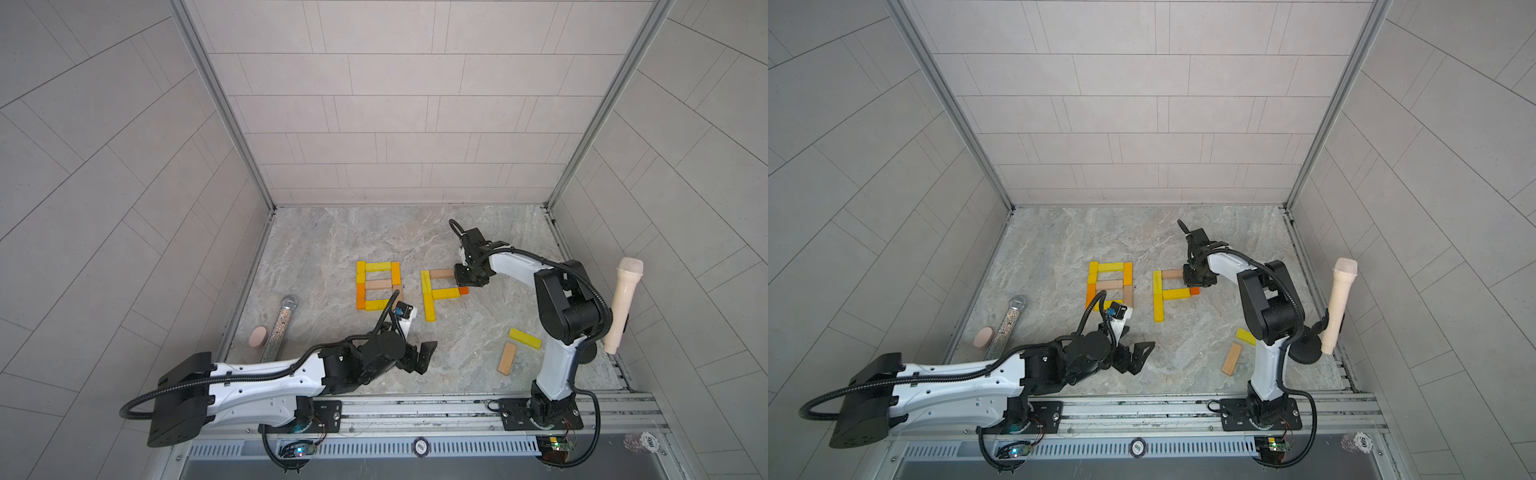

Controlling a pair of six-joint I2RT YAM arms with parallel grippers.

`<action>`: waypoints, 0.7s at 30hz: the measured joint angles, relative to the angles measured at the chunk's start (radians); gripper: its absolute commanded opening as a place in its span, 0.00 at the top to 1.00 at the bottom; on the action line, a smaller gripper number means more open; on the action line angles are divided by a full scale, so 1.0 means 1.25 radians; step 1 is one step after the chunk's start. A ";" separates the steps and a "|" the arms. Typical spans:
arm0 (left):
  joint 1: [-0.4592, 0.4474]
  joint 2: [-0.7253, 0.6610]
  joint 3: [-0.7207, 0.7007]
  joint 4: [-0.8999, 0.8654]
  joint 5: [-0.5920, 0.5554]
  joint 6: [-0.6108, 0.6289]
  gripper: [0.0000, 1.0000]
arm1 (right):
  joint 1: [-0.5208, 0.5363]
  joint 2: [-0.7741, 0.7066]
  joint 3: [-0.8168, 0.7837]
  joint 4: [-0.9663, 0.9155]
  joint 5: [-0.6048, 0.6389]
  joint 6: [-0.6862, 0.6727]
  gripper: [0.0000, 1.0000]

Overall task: Assemble the number 8 with building blocks
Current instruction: Assemble the building block at the center of the board.

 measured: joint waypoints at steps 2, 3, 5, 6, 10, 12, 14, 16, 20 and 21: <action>0.000 0.002 0.000 0.000 0.000 0.000 0.00 | 0.000 0.000 0.000 0.000 0.000 0.001 0.65; 0.000 0.003 0.000 0.000 0.000 0.000 0.00 | 0.000 0.000 0.000 0.000 0.000 0.001 0.65; 0.000 0.006 0.000 0.000 0.000 0.000 0.00 | 0.000 0.001 0.000 0.001 0.000 0.004 0.63; 0.000 0.006 0.000 0.000 0.000 0.000 0.00 | 0.000 0.005 0.000 0.003 -0.001 0.006 0.62; 0.000 0.006 0.000 0.001 0.000 0.000 0.00 | 0.000 0.010 0.000 0.015 -0.002 0.012 0.60; 0.000 0.007 0.000 0.002 0.000 0.000 0.00 | 0.000 0.010 0.000 0.017 -0.002 0.014 0.60; 0.000 0.009 0.000 0.003 0.000 0.000 0.00 | 0.000 0.010 0.000 0.017 -0.002 0.016 0.62; 0.000 0.009 0.000 0.003 0.000 0.000 0.00 | 0.000 0.010 0.000 0.017 -0.001 0.019 0.63; 0.000 0.010 0.000 0.004 0.000 0.000 0.00 | 0.000 0.010 0.000 0.017 0.000 0.021 0.64; 0.000 0.010 0.000 0.005 0.000 0.000 0.00 | 0.000 0.010 0.000 0.018 0.000 0.021 0.64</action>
